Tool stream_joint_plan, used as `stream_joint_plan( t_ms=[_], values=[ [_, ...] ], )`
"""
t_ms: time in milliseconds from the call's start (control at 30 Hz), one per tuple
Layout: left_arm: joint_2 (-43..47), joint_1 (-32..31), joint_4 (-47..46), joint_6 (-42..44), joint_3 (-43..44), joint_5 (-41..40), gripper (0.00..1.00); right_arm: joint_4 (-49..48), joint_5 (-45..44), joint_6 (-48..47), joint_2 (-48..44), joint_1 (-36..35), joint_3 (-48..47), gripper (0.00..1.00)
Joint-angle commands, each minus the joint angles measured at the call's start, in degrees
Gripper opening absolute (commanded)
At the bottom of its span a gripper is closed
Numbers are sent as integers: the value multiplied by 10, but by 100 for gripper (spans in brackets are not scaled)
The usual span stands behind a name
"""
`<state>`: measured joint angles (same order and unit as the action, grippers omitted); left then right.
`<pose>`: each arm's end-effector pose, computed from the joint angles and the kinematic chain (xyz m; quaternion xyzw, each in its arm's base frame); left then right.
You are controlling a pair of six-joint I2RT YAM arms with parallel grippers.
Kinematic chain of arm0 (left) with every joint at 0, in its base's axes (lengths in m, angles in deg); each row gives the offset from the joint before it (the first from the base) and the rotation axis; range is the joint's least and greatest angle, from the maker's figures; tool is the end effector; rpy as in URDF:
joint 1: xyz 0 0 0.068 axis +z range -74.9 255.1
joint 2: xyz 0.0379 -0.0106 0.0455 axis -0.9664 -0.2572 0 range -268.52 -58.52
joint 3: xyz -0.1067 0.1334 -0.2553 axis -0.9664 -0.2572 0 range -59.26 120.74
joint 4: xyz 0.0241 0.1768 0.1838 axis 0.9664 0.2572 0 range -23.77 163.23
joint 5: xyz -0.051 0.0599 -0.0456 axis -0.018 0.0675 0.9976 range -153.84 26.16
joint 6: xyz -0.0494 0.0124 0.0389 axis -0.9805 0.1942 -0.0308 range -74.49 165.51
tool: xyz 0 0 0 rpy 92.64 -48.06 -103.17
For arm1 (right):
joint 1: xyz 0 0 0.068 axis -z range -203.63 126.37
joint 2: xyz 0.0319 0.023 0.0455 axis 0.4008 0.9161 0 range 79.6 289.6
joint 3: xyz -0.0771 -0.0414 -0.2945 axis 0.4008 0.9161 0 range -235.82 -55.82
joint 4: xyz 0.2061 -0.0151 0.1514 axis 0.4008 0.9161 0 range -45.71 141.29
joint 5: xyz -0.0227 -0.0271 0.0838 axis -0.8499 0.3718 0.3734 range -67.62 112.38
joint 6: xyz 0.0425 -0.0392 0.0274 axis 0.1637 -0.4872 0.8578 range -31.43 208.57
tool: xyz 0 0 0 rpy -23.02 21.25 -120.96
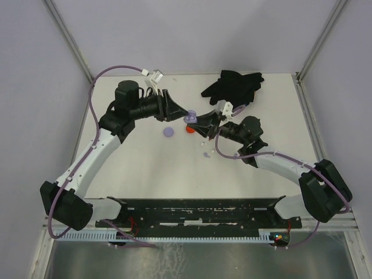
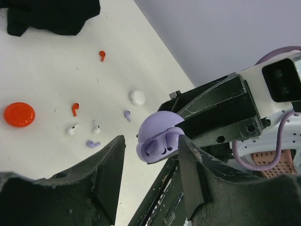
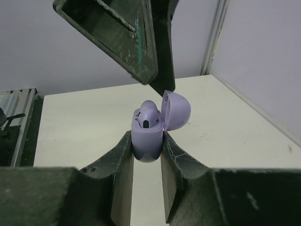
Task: Insert the wireless bluetooth earbuds into the charging case
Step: Place the earbud in the charging case, then close the charging case.
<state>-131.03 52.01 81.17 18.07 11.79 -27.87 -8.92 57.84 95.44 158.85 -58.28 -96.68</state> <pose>0.2465 -0.1368 0.4207 0.1559 0.7681 -0.4667 0.4097 0.2302 0.1939 0.3353 -0.3737 0.5061 0.4413 0.6399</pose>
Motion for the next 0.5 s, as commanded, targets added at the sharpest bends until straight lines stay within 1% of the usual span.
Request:
stream_joint_plan(
  t_ms=[0,233,467],
  values=[
    [-19,4,-19,24,31,91,56,-22,48,29,-6,1,-38,2],
    [-35,3,-57,12,22,158,57,-39,74,58,10,1,-53,2],
    [-21,3,-101,0,4,218,56,-28,78,71,26,2,-59,2]
  ],
)
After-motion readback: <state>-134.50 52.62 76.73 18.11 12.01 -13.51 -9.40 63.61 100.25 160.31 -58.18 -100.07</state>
